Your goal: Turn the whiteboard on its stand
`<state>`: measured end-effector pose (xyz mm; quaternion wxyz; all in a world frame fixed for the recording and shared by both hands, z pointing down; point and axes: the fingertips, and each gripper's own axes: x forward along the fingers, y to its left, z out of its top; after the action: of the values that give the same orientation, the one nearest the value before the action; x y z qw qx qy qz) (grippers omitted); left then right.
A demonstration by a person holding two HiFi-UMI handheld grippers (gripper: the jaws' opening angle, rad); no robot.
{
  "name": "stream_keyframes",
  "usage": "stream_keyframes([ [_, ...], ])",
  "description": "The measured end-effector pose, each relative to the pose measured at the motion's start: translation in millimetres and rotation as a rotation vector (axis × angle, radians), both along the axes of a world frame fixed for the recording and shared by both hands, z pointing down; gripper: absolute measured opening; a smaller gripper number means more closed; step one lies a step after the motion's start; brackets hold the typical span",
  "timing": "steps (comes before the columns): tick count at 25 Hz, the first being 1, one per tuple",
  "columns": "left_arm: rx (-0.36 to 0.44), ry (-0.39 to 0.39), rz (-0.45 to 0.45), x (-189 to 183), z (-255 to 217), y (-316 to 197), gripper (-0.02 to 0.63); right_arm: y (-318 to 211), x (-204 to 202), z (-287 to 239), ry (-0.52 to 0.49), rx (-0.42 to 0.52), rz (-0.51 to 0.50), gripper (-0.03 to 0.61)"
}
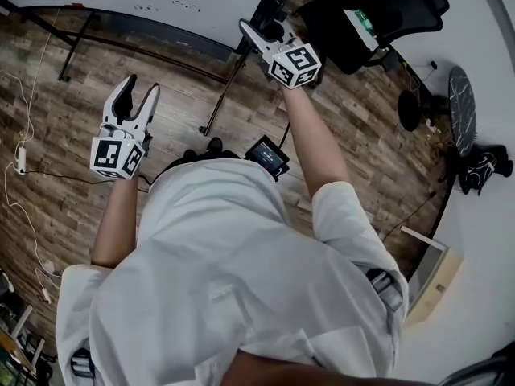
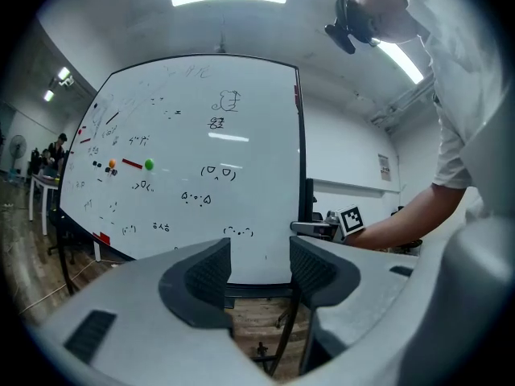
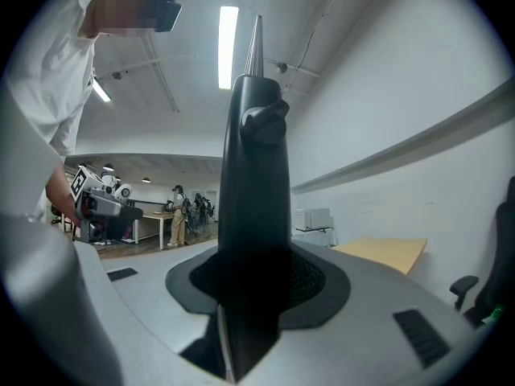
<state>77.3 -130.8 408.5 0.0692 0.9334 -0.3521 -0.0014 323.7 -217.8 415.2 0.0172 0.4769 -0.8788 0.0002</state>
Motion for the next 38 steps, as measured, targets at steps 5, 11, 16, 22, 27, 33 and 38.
stream_keyframes([
  [5, 0.018, 0.006, 0.055, 24.4, -0.8, 13.6, 0.233, 20.6, 21.1, 3.1, -0.01, 0.003, 0.026, 0.155],
  [11, 0.035, 0.02, 0.129, 34.5, -7.8, -5.7, 0.233, 8.1, 12.6, 1.1, -0.023, -0.006, 0.045, 0.161],
  [16, 0.048, -0.001, 0.143, 82.5, -0.1, 15.4, 0.233, 28.2, 39.2, 7.3, -0.042, 0.005, 0.05, 0.163],
  [22, 0.068, 0.012, 0.105, 96.5, -6.9, 20.5, 0.233, 31.6, 37.1, 7.9, 0.006, -0.01, 0.02, 0.156],
  [27, 0.07, 0.001, 0.104, 117.0, -6.6, 43.9, 0.233, 42.2, 44.5, 7.2, 0.006, -0.004, 0.022, 0.156],
  [33, 0.074, -0.002, 0.121, 133.8, -10.6, 56.3, 0.233, 47.7, 47.7, 6.7, 0.016, -0.011, 0.007, 0.158],
  [38, 0.073, 0.0, 0.138, 139.4, -14.0, 58.7, 0.233, 50.1, 47.2, 4.7, 0.02, -0.01, 0.007, 0.158],
])
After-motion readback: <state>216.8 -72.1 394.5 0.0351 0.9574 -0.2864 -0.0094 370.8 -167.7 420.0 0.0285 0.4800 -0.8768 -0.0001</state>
